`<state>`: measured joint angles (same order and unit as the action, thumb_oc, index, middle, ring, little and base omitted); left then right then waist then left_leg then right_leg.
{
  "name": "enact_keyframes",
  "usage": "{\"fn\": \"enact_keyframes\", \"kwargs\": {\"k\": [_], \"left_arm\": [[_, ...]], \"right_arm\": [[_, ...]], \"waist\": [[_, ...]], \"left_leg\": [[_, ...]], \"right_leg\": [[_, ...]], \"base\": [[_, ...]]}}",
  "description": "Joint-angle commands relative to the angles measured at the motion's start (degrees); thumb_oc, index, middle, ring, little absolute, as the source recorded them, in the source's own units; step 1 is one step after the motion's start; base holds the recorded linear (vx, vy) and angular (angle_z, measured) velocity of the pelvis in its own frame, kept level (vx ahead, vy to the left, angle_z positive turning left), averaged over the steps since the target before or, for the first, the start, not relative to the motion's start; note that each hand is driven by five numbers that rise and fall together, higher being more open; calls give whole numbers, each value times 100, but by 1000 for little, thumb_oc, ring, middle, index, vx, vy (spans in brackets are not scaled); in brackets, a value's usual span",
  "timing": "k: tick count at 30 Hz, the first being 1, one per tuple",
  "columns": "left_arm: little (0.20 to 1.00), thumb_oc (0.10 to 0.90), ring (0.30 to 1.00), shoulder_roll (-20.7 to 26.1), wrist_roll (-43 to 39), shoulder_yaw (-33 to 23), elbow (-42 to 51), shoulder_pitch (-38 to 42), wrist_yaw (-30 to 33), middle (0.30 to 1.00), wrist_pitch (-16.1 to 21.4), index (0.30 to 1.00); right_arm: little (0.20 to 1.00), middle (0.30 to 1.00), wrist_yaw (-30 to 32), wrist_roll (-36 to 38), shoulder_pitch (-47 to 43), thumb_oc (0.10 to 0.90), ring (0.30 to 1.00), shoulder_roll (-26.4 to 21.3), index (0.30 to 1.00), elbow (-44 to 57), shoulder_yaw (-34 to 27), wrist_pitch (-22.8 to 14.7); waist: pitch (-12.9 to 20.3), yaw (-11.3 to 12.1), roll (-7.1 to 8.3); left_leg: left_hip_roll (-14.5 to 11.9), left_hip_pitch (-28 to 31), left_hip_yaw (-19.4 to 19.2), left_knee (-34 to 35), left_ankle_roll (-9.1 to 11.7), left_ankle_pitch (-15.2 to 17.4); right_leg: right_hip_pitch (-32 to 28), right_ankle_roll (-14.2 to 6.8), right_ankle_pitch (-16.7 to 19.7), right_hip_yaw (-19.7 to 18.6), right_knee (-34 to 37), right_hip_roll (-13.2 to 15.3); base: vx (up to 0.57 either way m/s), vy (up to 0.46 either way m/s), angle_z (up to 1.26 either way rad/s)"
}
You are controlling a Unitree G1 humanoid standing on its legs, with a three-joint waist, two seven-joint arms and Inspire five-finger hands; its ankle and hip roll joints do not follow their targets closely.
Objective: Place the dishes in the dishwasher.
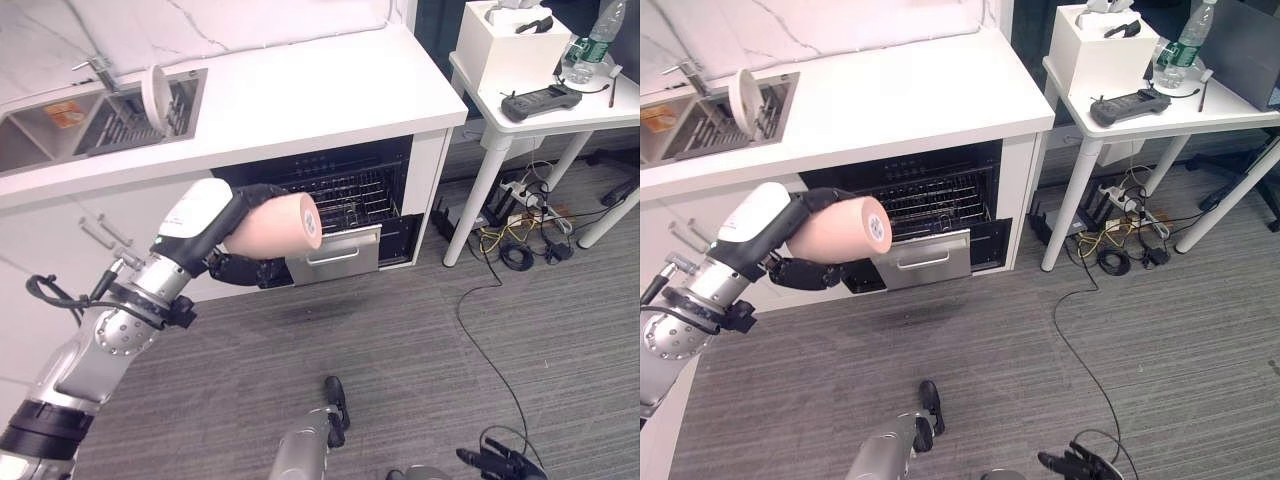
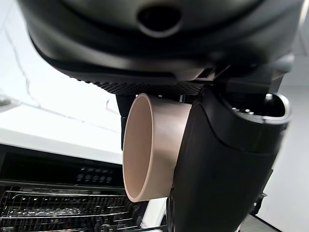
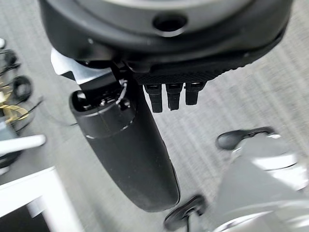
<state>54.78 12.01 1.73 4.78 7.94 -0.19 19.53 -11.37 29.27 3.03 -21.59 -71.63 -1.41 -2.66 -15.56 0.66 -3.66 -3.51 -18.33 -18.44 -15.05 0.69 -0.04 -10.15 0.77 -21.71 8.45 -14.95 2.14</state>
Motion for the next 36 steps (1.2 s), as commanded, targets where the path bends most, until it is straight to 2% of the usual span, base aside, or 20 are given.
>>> {"fn": "enact_keyframes", "kwargs": {"k": [1,2,3,4,5,6,7,8,10,12,13,14,15,16,17,21,22,29,36], "left_arm": [[300,400,300,69,-133,-1019,182,734,487,300,256,300],[300,400,300,90,-130,-986,174,768,493,300,260,300],[300,400,300,176,-173,-906,167,860,493,300,234,300],[300,400,300,194,-183,-878,152,888,492,300,235,300],[300,400,300,222,-198,-850,130,923,489,300,235,300],[300,400,300,355,-309,-641,68,1094,497,300,160,300],[300,400,300,424,-351,-563,38,1146,532,300,150,300],[300,400,300,477,-362,-483,25,1200,588,300,140,300],[300,400,300,501,-357,-392,52,1280,625,300,127,300],[300,400,300,535,-304,-234,157,1504,703,300,3,300],[300,400,300,557,-266,-133,178,1693,753,300,-105,300],[300,400,300,571,-259,-93,165,1764,773,300,-146,300],[300,400,300,651,-335,33,85,1979,775,300,-143,300],[300,400,300,668,-350,61,62,2020,781,300,-150,300],[300,400,300,749,-430,-7,-43,2011,766,300,-42,300],[300,400,300,819,-524,-157,8,1828,795,300,34,300],[300,400,300,840,-568,-254,73,1789,768,300,23,300],[300,400,300,1216,-1166,-572,123,1637,677,300,59,300],[300,400,300,1189,-1440,-698,28,1530,558,300,161,300]], "right_arm": [[900,900,116,-31,-107,800,900,108,900,26,-41,-145],[900,900,137,-59,-79,800,900,150,900,62,-59,-174],[900,900,188,-99,-11,800,900,231,900,177,-80,-267],[900,900,199,-98,2,800,900,248,900,197,-86,-269],[900,900,215,-94,15,800,900,269,900,226,-87,-274],[900,900,258,43,66,800,900,316,900,321,-55,-273],[900,900,256,61,78,800,900,315,900,363,-40,-271],[900,900,245,23,86,800,900,305,900,412,-17,-284],[900,900,257,58,100,800,900,279,900,488,2,-272],[900,900,240,226,117,800,900,240,900,582,-37,-230],[900,900,169,267,118,800,900,216,900,533,-66,-257],[900,900,145,235,117,800,900,215,900,499,-74,-277],[900,900,49,174,133,800,900,222,900,333,-146,-359],[900,900,28,147,133,800,900,229,900,305,-159,-373],[900,900,-49,113,117,800,900,208,900,177,-173,-381],[900,900,-47,136,81,800,900,154,900,86,-87,-386],[900,900,-6,182,43,800,900,107,900,89,-45,-398],[900,900,-73,294,-48,800,900,-160,900,184,-73,-296],[900,900,-213,224,-31,800,900,-200,900,67,-123,-339]], "waist": [[304,140,86],[305,143,98],[297,120,142],[298,122,154],[288,119,110],[265,36,36],[232,-29,-22],[188,-114,-102],[115,-240,-216],[2,-409,-253],[-20,-504,-229],[-23,-533,-218],[-42,-642,-145],[-51,-649,-137],[-6,-583,-72],[133,-447,12],[195,-380,30],[267,-297,-37],[300,-356,-96]], "left_leg": [[261,226,-82,-214,-111,507],[329,270,-58,-214,-193,577],[516,373,2,-214,-393,727],[545,384,10,-214,-425,749],[466,368,-55,-214,-474,648],[551,591,197,-214,-616,817],[541,727,290,-214,-640,888],[491,870,376,-214,-624,948],[408,1038,540,-214,-563,1023],[353,1200,880,-214,-441,1164],[315,1207,1047,-214,-381,1231],[312,1214,1094,-214,-367,1259],[317,1340,1266,-214,-347,1452],[323,1356,1281,-214,-353,1476],[225,1307,1238,-214,-225,1380],[51,1134,1189,-214,1,1183],[-37,1018,1116,-214,117,1086],[-306,906,973,-214,349,882],[-542,967,779,-214,479,770]], "right_leg": [[-275,-705,727,395,-341,-50],[-259,-808,889,394,-599,3],[-98,-1068,1373,342,-1319,95],[-53,-1122,1436,330,-1464,111],[45,-1124,1649,378,-1628,49],[679,-1286,2138,330,-2604,107],[1017,-1250,2135,391,-2804,188],[1330,-1144,1984,489,-2801,285],[1628,-989,1684,597,-2631,367],[1831,-928,1715,468,-1655,439],[1920,-940,1916,324,-832,519],[1917,-957,1971,281,-620,541],[2053,-1091,2390,6,-224,687],[2069,-1114,2434,-19,-224,703],[1976,-1070,1871,31,-224,669],[1723,-980,1441,153,-224,591],[1674,-922,1291,229,-224,579],[1579,-776,1046,412,-224,597],[1432,-715,946,562,-224,618]], "base": [[392,132,-23],[337,154,-13],[203,120,1],[111,68,22],[111,60,38],[149,57,37],[246,64,40],[124,-14,46],[89,-95,56],[58,-263,41],[50,-306,61],[105,-397,92],[101,-265,97],[111,-399,127],[46,-251,104],[49,-291,29],[11,-174,12],[9,-80,-3],[33,-15,2]]}}
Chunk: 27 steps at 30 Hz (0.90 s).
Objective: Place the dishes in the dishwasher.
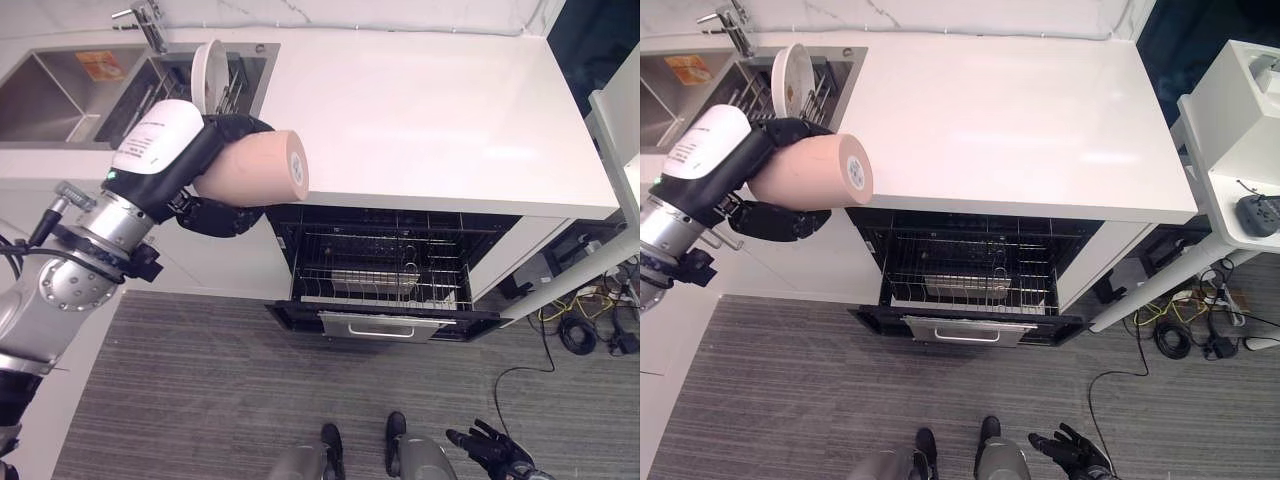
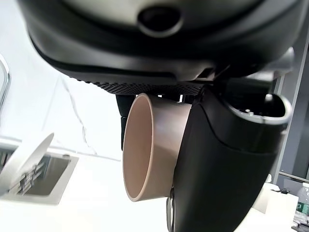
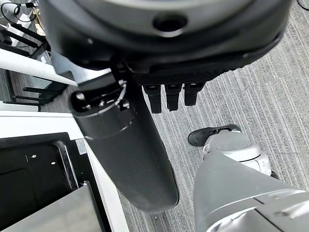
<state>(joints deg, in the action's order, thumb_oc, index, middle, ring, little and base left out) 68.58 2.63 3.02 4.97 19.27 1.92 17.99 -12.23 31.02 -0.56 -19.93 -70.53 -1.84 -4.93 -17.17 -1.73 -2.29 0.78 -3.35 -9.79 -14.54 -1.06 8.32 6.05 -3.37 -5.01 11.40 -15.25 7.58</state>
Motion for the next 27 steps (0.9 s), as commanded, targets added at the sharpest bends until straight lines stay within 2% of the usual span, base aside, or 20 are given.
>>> {"fn": "enact_keyframes", "kwargs": {"k": [1,7,11,13,14,15,20,24,25,27], "left_arm": [[300,400,300,-251,-532,-838,15,398,305,300,305,300],[300,400,300,-663,-549,-786,89,292,291,300,315,300],[300,400,300,-1250,-927,-674,190,128,130,300,371,300],[300,400,300,-1432,-1020,-621,209,83,116,300,368,300],[300,400,300,-1606,-1122,-583,198,38,98,300,390,300],[300,400,300,-1938,-1334,-476,140,-36,103,300,432,300],[300,400,300,-2784,-1943,-68,-186,-124,138,300,388,300],[300,400,300,-3063,-1923,137,-431,-86,270,300,427,300],[300,400,300,-3213,-1912,290,-599,-6,434,300,421,300],[300,400,300,-3294,-1911,347,-676,27,566,300,410,300]], "right_arm": [[900,900,-202,20,344,800,900,-377,900,-51,-80,-184],[900,900,-252,178,397,800,900,-441,900,58,-156,-532],[900,900,-172,461,524,800,900,-489,900,455,-275,-892],[900,900,-127,550,563,800,900,-496,900,631,-315,-954],[900,900,-67,634,604,800,900,-499,900,797,-344,-1016],[900,900,59,798,676,800,900,-513,900,1228,-418,-1235],[900,900,516,833,956,800,900,-461,900,2471,-621,-1905],[900,900,668,1039,1020,800,900,-329,900,2920,-757,-2148],[900,900,733,1063,1077,800,900,-231,900,3414,-831,-2267],[900,900,804,880,1123,800,900,-169,900,3813,-852,-2323]], "waist": [[452,-135,-228],[444,-223,-174],[451,-303,-108],[451,-335,-91],[455,-362,-79],[461,-429,-60],[525,-667,-27],[611,-801,17],[668,-918,55],[694,-978,75]], "left_leg": [[-1027,-502,-127,-264,679,-99],[-1145,-416,-265,-264,751,-152],[-1127,-372,-294,-264,742,-155],[-1112,-352,-306,-264,734,-144],[-1098,-334,-321,-264,729,-132],[-1058,-293,-336,-264,709,-92],[-875,-93,-384,-264,589,175],[-816,-29,-428,-264,502,296],[-795,28,-473,-264,446,378],[-782,79,-508,-264,410,453]], "right_leg": [[-247,-279,-753,303,-194,75],[-350,-251,-819,353,-194,94],[-383,-239,-818,307,-194,107],[-389,-239,-815,283,-194,109],[-393,-242,-813,261,-194,114],[-393,-251,-797,218,-194,133],[-302,-316,-720,45,-194,151],[-193,-376,-633,-87,-194,141],[-126,-427,-570,-217,-194,128],[-108,-471,-555,-295,-194,126]], "base": [[34,-22,11],[15,-10,3],[-3,1,-2],[-2,14,-9],[12,56,-16],[12,72,-16],[-12,71,-25],[-20,23,-26],[-31,11,-17],[-16,13,-30]]}}
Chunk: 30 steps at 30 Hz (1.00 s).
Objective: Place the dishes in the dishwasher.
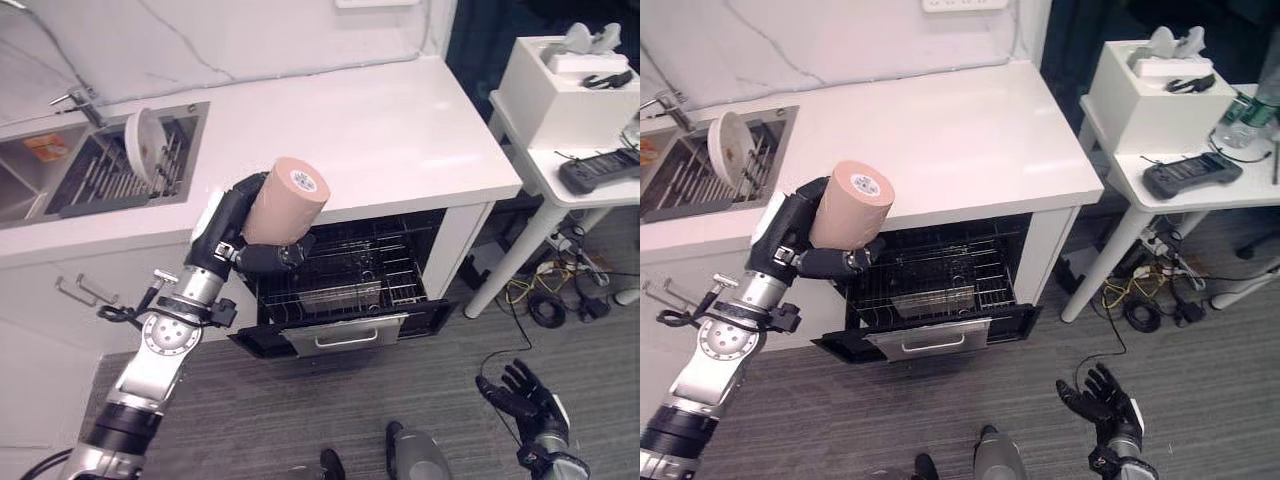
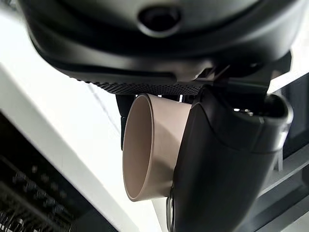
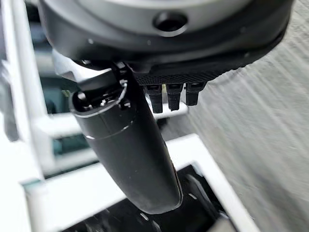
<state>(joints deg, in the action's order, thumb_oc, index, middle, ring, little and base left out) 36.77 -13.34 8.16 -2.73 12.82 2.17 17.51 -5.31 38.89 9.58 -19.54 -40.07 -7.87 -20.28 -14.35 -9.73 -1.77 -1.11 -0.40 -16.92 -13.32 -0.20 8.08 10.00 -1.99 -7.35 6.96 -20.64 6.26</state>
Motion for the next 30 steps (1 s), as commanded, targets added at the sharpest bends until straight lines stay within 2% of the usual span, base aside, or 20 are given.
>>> {"fn": "enact_keyframes", "kwargs": {"k": [1,2,4,5,8,11,13,16,20,26,30], "left_arm": [[300,400,300,-184,-320,-149,50,679,634,300,455,300],[300,400,300,-310,-394,-142,-24,653,762,300,468,300],[300,400,300,-403,-404,-135,-74,616,870,300,508,300],[300,400,300,-642,-202,-122,-254,563,1314,300,534,300],[300,400,300,-850,183,-123,-612,613,1942,300,730,300],[300,400,300,-987,439,-142,-706,610,2226,300,821,300],[300,400,300,-1147,749,-127,-685,590,2525,300,896,300],[300,400,300,-1305,1268,-30,-664,618,2857,300,1031,300],[300,400,300,-1424,1680,179,-675,651,3188,300,1148,300],[300,400,300,-1550,2566,501,-786,658,3994,300,1411,300],[300,400,300,-1580,2994,688,-767,653,4454,300,1456,300]], "right_arm": [[900,900,130,-35,145,800,900,-163,900,1117,-256,-839],[900,900,77,-114,208,800,900,-87,900,1748,-250,-952],[900,900,134,-237,236,800,900,-45,900,2097,-244,-1084],[900,900,181,-507,302,800,900,-49,900,2765,-250,-1326],[900,900,-108,-280,271,800,900,-152,900,3574,-335,-1499],[900,900,-271,-192,228,800,900,-177,900,3939,-363,-1533],[900,900,-509,1,146,800,900,-224,900,4303,-331,-1454],[900,900,-974,351,-45,800,900,-261,900,4669,-136,-1009],[900,900,-1360,616,-360,800,900,-290,900,4927,309,-661],[900,900,-1459,651,-932,800,900,-307,900,5207,967,-515],[900,900,-1346,615,-1335,800,900,-284,900,5279,1449,-330]], "waist": [[445,-226,46],[460,-297,75],[475,-334,90],[508,-421,126],[571,-529,156],[587,-546,165],[589,-551,169],[613,-515,183],[668,-396,198],[710,-122,220],[741,166,242]], "left_leg": [[-585,-236,176,-387,295,464],[-574,-172,133,-387,255,531],[-569,-159,104,-387,228,550],[-560,-124,32,-387,172,590],[-565,-103,-107,-387,125,606],[-564,-84,-154,-387,109,619],[-561,-44,-174,-387,94,670],[-566,-41,-196,-387,96,669],[-576,-83,-180,-387,113,622],[-586,-97,-77,-387,150,598],[-552,-145,55,-387,181,589]], "right_leg": [[-433,-624,-259,86,345,254],[-417,-669,-240,-13,345,248],[-389,-682,-220,-67,345,243],[-343,-708,-188,-165,345,232],[-247,-708,-131,-285,345,203],[-232,-708,-121,-320,345,189],[-261,-712,-153,-324,345,185],[-274,-692,-170,-315,345,173],[-289,-641,-182,-251,345,170],[-419,-586,-259,-31,345,215],[-506,-567,-308,166,345,283]], "base": [[-39,18,-38],[-67,8,-40],[-46,19,-39],[-63,24,-40],[-83,30,-37],[-35,22,-33],[-52,16,-21],[-40,2,-11],[-33,-15,-3],[-25,-43,8],[-5,-59,23]]}}
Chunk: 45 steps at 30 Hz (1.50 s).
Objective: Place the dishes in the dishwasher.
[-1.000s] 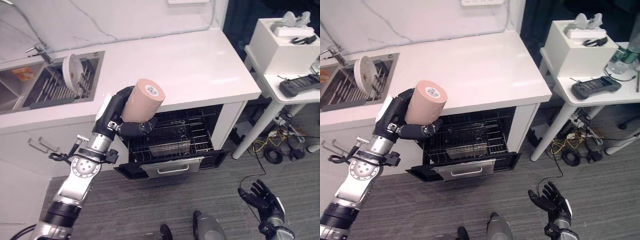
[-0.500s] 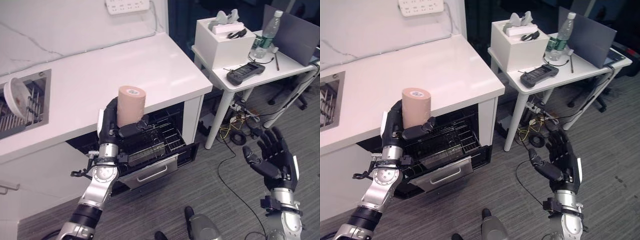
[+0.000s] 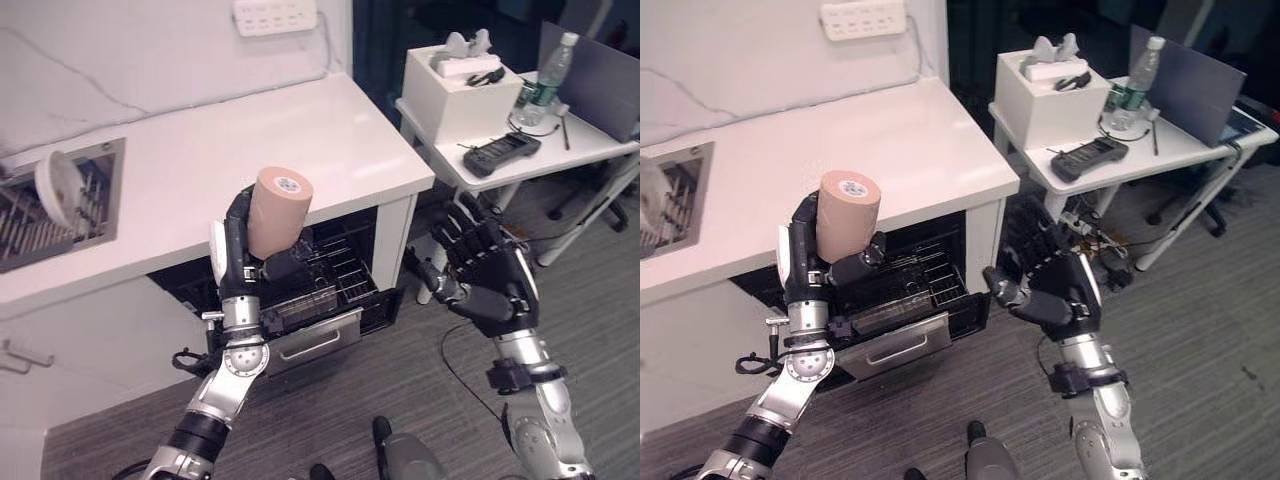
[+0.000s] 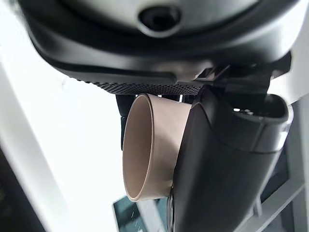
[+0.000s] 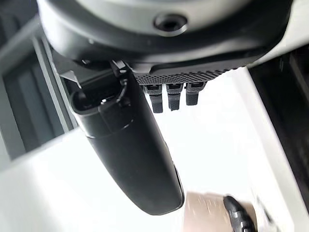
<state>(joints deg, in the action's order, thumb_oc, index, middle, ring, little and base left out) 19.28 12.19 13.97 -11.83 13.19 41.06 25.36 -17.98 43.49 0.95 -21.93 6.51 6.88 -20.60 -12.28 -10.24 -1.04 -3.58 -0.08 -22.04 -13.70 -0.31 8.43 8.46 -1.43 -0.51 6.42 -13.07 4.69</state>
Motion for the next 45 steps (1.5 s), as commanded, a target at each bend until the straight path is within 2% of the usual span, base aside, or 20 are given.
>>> {"fn": "enact_keyframes", "kwargs": {"k": [1,5,12,18,32,45], "left_arm": [[300,400,300,171,509,117,157,607,578,300,680,300],[300,400,300,216,953,350,277,594,765,300,708,300],[300,400,300,192,1050,533,374,530,887,300,1045,300],[300,400,300,151,1140,669,468,432,869,300,1206,300],[300,400,300,63,1257,921,195,432,910,300,1486,300],[300,400,300,84,1358,1007,125,464,1061,300,1322,300]], "right_arm": [[900,900,-59,157,-496,800,900,-42,900,627,9,-277],[900,900,113,229,-798,800,900,-26,900,610,342,-225],[900,900,312,357,-1280,800,900,137,900,418,664,-183],[900,900,411,320,-1614,800,900,271,900,365,868,37],[900,900,369,597,-2137,800,900,417,900,28,1128,394],[900,900,301,426,-2372,800,900,566,900,-121,1363,467]], "waist": [[535,243,174],[499,479,210],[444,731,245],[405,926,275],[368,1152,296],[306,1225,271]], "left_leg": [[-299,-181,585,-349,192,553],[-230,-203,770,-349,181,565],[-144,-163,985,-349,175,578],[-117,-152,1133,-349,193,580],[-39,-138,1377,-349,185,588],[20,-68,1454,-349,164,597]], "right_leg": [[-362,-623,-995,237,-412,445],[-460,-602,-1026,384,-412,480],[-589,-554,-1065,464,-412,473],[-706,-524,-1089,603,-412,478],[-821,-473,-1118,693,-412,465],[-865,-463,-1112,688,-412,490]], "base": [[-1,-71,28],[-6,-59,33],[13,-32,25],[22,-28,21],[31,-17,14],[19,-5,1]]}}
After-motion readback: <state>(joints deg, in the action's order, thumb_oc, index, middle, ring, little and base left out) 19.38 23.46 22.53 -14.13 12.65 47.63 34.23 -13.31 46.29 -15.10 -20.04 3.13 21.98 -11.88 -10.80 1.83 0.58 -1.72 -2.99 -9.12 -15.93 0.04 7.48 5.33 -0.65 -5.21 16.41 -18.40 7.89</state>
